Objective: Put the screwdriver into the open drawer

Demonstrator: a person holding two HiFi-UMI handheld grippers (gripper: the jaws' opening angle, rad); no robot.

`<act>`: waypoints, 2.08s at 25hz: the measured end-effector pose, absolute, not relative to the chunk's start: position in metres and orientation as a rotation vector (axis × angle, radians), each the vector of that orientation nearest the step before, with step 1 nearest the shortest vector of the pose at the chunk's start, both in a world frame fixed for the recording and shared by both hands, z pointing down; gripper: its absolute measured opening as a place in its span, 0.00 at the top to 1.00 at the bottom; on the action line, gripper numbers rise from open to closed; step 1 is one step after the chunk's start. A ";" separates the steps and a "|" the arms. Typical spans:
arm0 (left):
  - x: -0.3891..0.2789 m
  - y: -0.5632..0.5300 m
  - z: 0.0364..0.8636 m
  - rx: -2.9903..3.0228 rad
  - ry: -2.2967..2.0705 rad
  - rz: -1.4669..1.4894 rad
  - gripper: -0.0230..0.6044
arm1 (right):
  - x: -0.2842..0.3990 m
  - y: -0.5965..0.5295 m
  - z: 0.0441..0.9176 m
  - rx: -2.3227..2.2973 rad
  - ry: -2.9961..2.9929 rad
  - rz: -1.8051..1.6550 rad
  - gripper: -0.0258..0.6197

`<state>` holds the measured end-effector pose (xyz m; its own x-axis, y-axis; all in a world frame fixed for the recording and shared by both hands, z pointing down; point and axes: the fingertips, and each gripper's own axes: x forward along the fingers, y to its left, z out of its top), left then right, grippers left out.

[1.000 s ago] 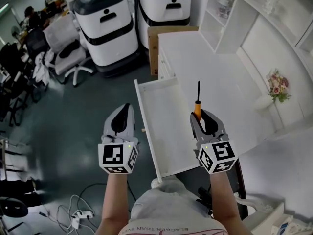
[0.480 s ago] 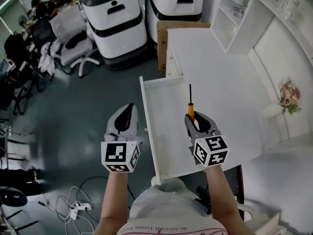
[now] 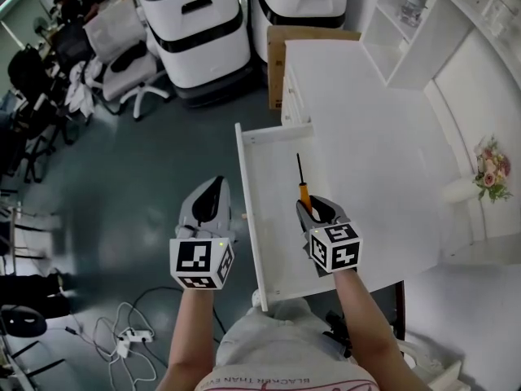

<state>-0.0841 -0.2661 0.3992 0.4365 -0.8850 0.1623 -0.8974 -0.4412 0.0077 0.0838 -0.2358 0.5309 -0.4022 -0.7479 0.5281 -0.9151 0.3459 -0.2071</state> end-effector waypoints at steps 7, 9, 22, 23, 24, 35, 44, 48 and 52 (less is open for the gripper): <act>-0.084 -0.273 0.421 2.524 -1.605 0.241 0.94 | 0.080 -0.240 0.562 1.404 -2.226 0.764 0.78; -0.084 -0.274 0.425 2.514 -1.608 0.251 0.94 | 0.080 -0.243 0.570 1.400 -2.209 0.789 0.78; -0.090 -0.278 0.441 2.465 -1.624 0.304 0.94 | 0.085 -0.266 0.628 1.386 -2.066 0.948 0.78; -0.091 -0.278 0.441 2.462 -1.627 0.307 0.94 | 0.085 -0.267 0.632 1.384 -2.057 0.959 0.78; -0.092 -0.279 0.441 2.459 -1.630 0.311 0.94 | 0.085 -0.268 0.636 1.381 -2.047 0.970 0.78; -0.109 -0.283 0.444 2.406 -1.680 0.344 0.94 | 0.088 -0.278 0.680 1.343 -1.924 1.046 0.78; -0.121 -0.280 0.451 2.372 -1.699 0.381 0.94 | 0.090 -0.274 0.713 1.304 -1.829 1.064 0.78; -0.126 -0.279 0.453 2.368 -1.696 0.390 0.94 | 0.091 -0.273 0.718 1.310 -1.806 1.066 0.78; -0.126 -0.276 0.453 2.372 -1.684 0.404 0.94 | 0.091 -0.273 0.723 1.309 -1.790 1.063 0.78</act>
